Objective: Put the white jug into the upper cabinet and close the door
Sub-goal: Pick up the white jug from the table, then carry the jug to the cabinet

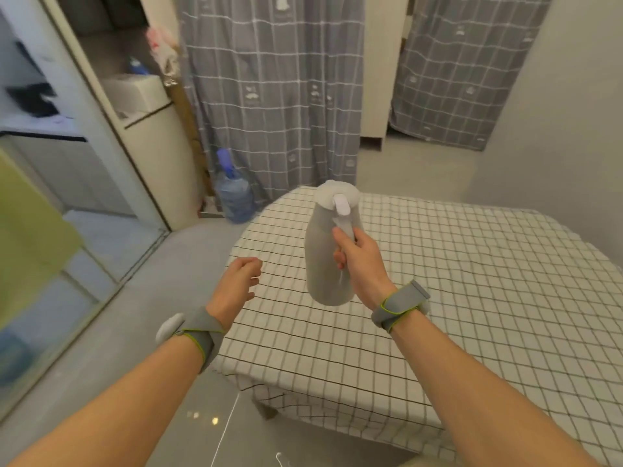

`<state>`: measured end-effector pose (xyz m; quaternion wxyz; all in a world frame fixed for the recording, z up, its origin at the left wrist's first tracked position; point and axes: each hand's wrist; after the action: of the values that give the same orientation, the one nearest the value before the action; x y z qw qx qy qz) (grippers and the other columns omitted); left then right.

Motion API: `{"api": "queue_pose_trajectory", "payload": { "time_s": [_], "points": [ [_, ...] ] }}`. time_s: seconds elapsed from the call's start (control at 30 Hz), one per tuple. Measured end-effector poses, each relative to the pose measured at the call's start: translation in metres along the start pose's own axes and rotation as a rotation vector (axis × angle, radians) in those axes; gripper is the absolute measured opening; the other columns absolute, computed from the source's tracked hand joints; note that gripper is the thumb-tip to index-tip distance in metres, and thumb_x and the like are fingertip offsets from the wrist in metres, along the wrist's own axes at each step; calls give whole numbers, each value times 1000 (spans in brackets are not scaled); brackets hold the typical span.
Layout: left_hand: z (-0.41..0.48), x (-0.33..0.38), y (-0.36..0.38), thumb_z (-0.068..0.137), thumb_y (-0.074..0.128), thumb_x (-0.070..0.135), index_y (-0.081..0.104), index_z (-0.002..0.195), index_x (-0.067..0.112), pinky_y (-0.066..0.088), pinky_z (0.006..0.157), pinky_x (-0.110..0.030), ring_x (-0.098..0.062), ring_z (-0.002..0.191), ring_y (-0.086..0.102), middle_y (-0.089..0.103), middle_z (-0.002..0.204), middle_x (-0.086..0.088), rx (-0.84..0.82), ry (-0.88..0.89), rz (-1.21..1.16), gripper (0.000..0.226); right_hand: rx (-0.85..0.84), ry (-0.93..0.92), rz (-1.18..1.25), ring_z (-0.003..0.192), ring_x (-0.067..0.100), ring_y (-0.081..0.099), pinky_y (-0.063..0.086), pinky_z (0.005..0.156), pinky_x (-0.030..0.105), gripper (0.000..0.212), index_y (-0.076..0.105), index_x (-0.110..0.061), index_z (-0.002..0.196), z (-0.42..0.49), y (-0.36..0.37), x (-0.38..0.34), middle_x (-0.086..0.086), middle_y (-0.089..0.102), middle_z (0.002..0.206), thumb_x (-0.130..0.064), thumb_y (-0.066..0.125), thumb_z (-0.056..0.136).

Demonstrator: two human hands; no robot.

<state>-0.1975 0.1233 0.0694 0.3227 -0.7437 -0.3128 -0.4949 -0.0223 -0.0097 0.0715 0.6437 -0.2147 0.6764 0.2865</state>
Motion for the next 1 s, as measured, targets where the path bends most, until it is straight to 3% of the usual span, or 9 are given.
{"api": "queue_pose_trajectory", "payload": {
  "time_s": [0.23, 0.27, 0.37, 0.47, 0.53, 0.8, 0.9, 1.0],
  "points": [
    [-33, 6, -197, 97, 47, 30, 51, 119, 17, 42, 97, -44, -25, 113, 53, 54, 117, -8, 265, 91, -76, 26, -298, -109, 2, 55, 11, 38, 33, 54, 27, 28, 49, -21, 73, -48, 203, -43, -7, 38, 60, -26, 61, 97],
    [-48, 4, -248, 96, 48, 30, 51, 117, 17, 42, 94, -42, -25, 111, 53, 54, 116, -9, 311, 109, -102, 25, -366, -122, 5, 54, 11, 37, 32, 53, 26, 29, 48, -20, 72, -68, 251, -51, -7, 37, 61, -25, 61, 98],
    [-62, 6, -304, 90, 54, 32, 51, 110, 17, 39, 83, -36, -24, 100, 51, 53, 108, -9, 341, 126, -127, 25, -419, -145, 4, 52, 9, 37, 32, 51, 24, 29, 48, -19, 73, -86, 306, -58, -6, 36, 61, -23, 60, 99],
    [-99, 1, -402, 95, 48, 25, 51, 98, 21, 36, 66, -30, -16, 79, 49, 51, 91, -4, 453, 168, -155, 6, -525, -179, 5, 49, 7, 38, 31, 51, 26, 30, 46, -17, 72, -121, 399, -67, -4, 35, 60, -20, 60, 100],
    [-126, -5, -467, 95, 47, 22, 50, 90, 25, 33, 62, -28, -14, 73, 45, 49, 82, 0, 549, 181, -164, 7, -608, -184, 32, 49, 8, 37, 29, 51, 27, 32, 45, -18, 71, -146, 464, -73, -5, 35, 60, -19, 60, 100],
    [-231, -40, -673, 95, 47, 22, 50, 85, 25, 33, 63, -27, -16, 79, 49, 52, 85, -1, 915, 178, -218, 12, -934, -197, 108, 49, 8, 36, 29, 52, 27, 35, 45, -19, 68, -240, 680, -85, -6, 35, 60, -20, 59, 100],
    [-265, -57, -730, 95, 48, 25, 54, 95, 25, 39, 77, -33, -22, 95, 50, 54, 89, 0, 1021, 172, -229, 6, -1034, -219, 106, 51, 10, 36, 31, 52, 26, 36, 44, -19, 67, -269, 747, -85, -8, 37, 58, -20, 60, 99],
    [-293, -69, -786, 95, 47, 25, 54, 96, 23, 39, 79, -34, -20, 93, 49, 53, 93, -2, 1121, 172, -241, 8, -1137, -218, 136, 52, 11, 36, 32, 52, 26, 35, 44, -18, 68, -295, 819, -78, -6, 37, 60, -22, 60, 98]
  ]
}}
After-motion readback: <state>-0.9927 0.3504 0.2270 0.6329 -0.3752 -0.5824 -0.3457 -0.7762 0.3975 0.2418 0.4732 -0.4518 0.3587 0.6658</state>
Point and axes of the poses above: each hand's wrist, its own z-axis towards the middle knuckle, its own y-axis out of the palm, x = y × z
